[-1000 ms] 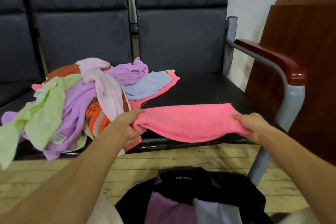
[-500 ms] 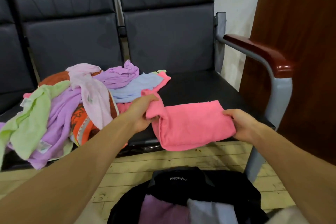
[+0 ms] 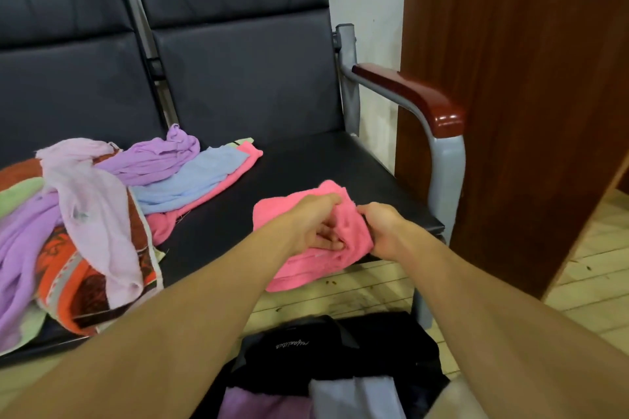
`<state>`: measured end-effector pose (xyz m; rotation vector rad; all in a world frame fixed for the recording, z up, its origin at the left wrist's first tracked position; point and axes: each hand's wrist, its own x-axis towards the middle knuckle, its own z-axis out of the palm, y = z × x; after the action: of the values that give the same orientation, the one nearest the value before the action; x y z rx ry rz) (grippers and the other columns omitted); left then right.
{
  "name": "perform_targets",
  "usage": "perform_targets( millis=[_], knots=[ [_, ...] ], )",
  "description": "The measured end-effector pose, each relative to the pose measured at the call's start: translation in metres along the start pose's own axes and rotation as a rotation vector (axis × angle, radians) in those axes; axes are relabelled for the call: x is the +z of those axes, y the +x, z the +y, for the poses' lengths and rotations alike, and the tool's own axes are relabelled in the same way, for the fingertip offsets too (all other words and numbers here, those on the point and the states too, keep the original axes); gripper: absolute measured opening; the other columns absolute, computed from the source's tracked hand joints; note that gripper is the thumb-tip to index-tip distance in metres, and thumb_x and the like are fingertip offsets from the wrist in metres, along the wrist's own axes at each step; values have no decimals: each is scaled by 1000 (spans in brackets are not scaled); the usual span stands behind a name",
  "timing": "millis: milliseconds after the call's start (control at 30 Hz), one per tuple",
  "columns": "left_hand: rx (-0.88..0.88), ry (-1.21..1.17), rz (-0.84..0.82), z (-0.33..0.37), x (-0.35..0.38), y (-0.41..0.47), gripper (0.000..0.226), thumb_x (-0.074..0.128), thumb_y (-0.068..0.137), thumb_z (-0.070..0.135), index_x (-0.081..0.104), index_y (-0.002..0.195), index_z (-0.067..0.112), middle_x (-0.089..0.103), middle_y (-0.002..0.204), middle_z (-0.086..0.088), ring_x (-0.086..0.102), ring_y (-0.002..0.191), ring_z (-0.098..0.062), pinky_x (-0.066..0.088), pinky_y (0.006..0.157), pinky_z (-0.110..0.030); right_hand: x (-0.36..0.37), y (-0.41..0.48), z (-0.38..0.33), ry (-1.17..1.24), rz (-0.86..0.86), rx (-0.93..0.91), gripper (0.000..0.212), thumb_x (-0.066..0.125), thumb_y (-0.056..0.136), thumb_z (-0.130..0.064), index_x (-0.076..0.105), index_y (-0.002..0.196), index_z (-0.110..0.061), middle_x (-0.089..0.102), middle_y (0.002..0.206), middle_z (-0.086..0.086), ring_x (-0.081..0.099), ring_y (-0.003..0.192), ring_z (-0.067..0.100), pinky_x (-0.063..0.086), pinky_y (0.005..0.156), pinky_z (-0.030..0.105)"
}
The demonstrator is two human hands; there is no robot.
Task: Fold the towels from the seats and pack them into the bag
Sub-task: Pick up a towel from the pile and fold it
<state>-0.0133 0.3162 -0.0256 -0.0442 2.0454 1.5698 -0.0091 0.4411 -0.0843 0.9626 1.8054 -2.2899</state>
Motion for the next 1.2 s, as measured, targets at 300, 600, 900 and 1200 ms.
perform_targets(
  millis=[300,600,900,1200],
  knots=[
    [138,-21,67,-31,-50,-18,20,52,96,12,62,112,3,61,92,-12,60,75,-23,51,62,-31,6,-5,-1,-213,-27,-92,65,70,75,-57,62,120,-11,72,105,14,69,94,33,54,91,46],
    [198,-176,253,-84,-104,-49,29,44,93,-2,65,112,2,62,91,-11,60,78,-20,51,64,-25,52,-52,1,-771,70,-554,29,51,92,-18,57,119,-10,58,103,4,57,103,25,46,83,37],
    [62,-379,378,-100,-96,-55,17,42,91,11,56,83,6,58,82,-11,52,71,-24,47,65,-34,85,-118,-3,-422,-178,-586,29,44,89,-5,54,111,-22,62,101,0,62,89,16,52,75,30],
    [-83,-878,-212,-124,-94,-91,37,52,89,31,76,84,4,72,84,-16,69,67,-29,58,64,-39,72,-133,34,126,-394,-121,19,51,85,-15,58,96,-2,60,79,14,61,72,29,51,68,35]
  ],
)
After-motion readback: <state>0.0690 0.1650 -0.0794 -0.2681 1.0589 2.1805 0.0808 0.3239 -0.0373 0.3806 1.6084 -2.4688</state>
